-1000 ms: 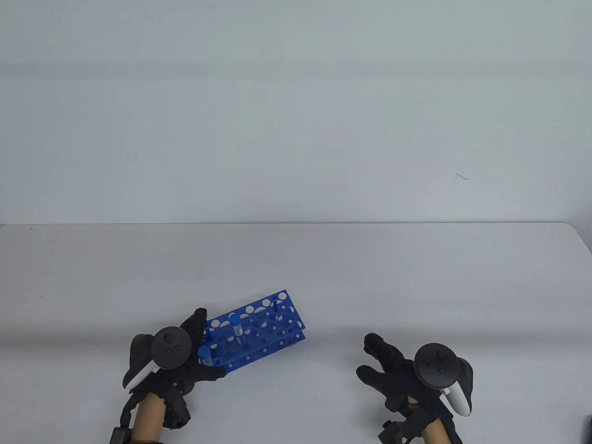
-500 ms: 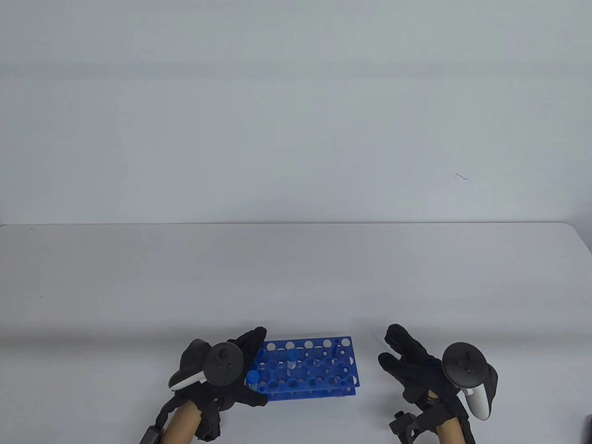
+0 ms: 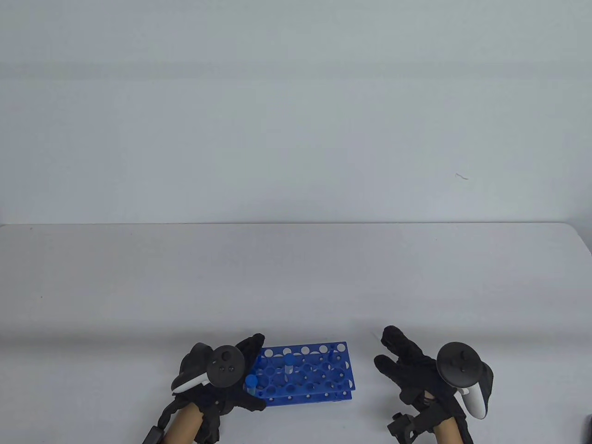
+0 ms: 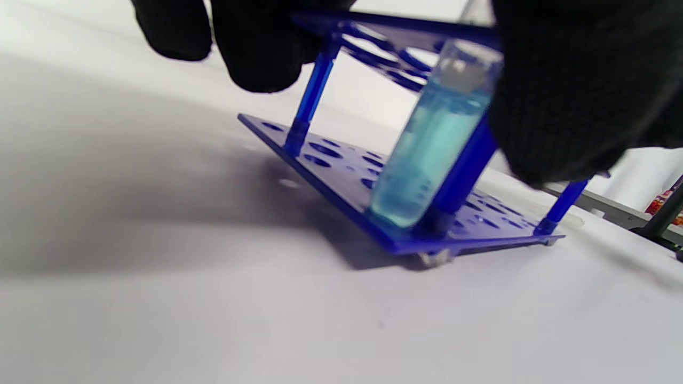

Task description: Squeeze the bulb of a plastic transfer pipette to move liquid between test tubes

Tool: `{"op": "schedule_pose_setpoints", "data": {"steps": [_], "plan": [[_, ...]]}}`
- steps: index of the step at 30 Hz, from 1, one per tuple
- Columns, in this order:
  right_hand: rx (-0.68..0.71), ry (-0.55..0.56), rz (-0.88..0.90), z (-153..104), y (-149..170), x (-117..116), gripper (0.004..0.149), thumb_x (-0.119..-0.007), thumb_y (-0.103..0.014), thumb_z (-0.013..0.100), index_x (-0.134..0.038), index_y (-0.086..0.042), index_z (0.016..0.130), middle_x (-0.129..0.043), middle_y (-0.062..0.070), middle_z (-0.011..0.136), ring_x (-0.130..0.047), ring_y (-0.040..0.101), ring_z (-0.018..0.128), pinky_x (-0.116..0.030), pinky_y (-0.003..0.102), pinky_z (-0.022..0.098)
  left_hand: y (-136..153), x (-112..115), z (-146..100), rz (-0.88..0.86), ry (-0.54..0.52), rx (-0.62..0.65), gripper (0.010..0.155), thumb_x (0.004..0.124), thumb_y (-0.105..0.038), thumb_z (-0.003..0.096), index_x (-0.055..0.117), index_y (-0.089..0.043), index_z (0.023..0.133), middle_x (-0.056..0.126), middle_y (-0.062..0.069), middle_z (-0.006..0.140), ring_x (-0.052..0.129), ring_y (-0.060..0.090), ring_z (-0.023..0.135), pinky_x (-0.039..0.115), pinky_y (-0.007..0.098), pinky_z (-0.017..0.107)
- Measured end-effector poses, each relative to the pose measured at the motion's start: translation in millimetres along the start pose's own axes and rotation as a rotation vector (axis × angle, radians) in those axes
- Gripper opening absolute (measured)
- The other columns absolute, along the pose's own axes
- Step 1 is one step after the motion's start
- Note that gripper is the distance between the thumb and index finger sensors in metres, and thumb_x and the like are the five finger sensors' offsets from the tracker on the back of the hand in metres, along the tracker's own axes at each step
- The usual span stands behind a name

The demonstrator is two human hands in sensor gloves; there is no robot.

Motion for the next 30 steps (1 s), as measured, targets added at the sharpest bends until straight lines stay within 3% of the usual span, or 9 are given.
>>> {"op": "schedule_pose_setpoints", "data": {"steps": [6, 9, 12, 21, 27, 30], "plan": [[-0.001, -0.006, -0.004, 0, 0, -1, 0.081, -0.080, -0.049, 0.039, -0.056, -0.006, 0.104, -0.068, 0.022, 0.107, -0.068, 0.048, 0.095, -0.063, 0.061, 0.063, 0, 3, 0, 0.003, 0.026, -0.003, 0.122, 0.086, -0.070, 0.0328, 0.010, -0.020, 0.114, 0.027, 0.010, 0.128, 0.052, 0.030, 0.107, 0.049, 0.059, 0.084], [-0.001, -0.009, -0.007, -1, 0, -2, 0.081, -0.080, -0.049, 0.039, -0.056, -0.006, 0.104, -0.068, 0.022, 0.107, -0.068, 0.048, 0.094, -0.063, 0.061, 0.063, 1, 6, -2, -0.028, 0.083, -0.013, 0.121, 0.084, -0.068, 0.0342, 0.004, -0.022, 0.113, 0.016, 0.009, 0.127, 0.041, 0.034, 0.113, 0.046, 0.060, 0.084], [-0.001, -0.012, -0.011, -1, 0, -3, 0.081, -0.080, -0.049, 0.039, -0.056, -0.006, 0.104, -0.068, 0.022, 0.107, -0.068, 0.048, 0.095, -0.063, 0.061, 0.063, 2, 6, -4, -0.037, 0.131, -0.021, 0.123, 0.080, -0.069, 0.0335, -0.002, -0.021, 0.112, 0.006, 0.016, 0.126, 0.028, 0.041, 0.115, 0.039, 0.064, 0.085], [0.004, -0.011, -0.004, -2, -1, -3, 0.081, -0.080, -0.049, 0.039, -0.056, -0.006, 0.104, -0.068, 0.022, 0.107, -0.068, 0.048, 0.095, -0.063, 0.061, 0.063, 10, -41, -37, -0.192, -0.097, 0.000, 0.121, 0.080, -0.069, 0.0338, 0.004, -0.021, 0.114, 0.006, 0.019, 0.126, 0.026, 0.043, 0.115, 0.038, 0.064, 0.085], [0.000, -0.011, -0.012, -2, 0, -4, 0.081, -0.080, -0.049, 0.039, -0.056, -0.006, 0.103, -0.068, 0.022, 0.107, -0.068, 0.049, 0.094, -0.063, 0.061, 0.063, 15, -25, -52, -0.364, -0.164, -0.011, 0.113, 0.082, -0.067, 0.0347, 0.020, -0.021, 0.117, 0.029, 0.014, 0.124, 0.044, 0.038, 0.108, 0.052, 0.056, 0.080], [0.000, -0.007, -0.011, -2, -1, -3, 0.081, -0.080, -0.049, 0.039, -0.057, -0.006, 0.103, -0.068, 0.022, 0.107, -0.068, 0.048, 0.094, -0.063, 0.061, 0.063, 13, -23, -50, -0.350, -0.175, -0.032, 0.106, 0.084, -0.064, 0.0354, 0.030, -0.025, 0.117, 0.040, 0.009, 0.119, 0.053, 0.033, 0.102, 0.058, 0.052, 0.076]]}}
Point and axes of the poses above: the tracker on the back of each hand, its own y axis roughly to the little-finger side, its own z axis roughly from the wrist to the fingertips, x = y × z, the point moved 4 cm from there along z, roughly from the wrist to the fingertips
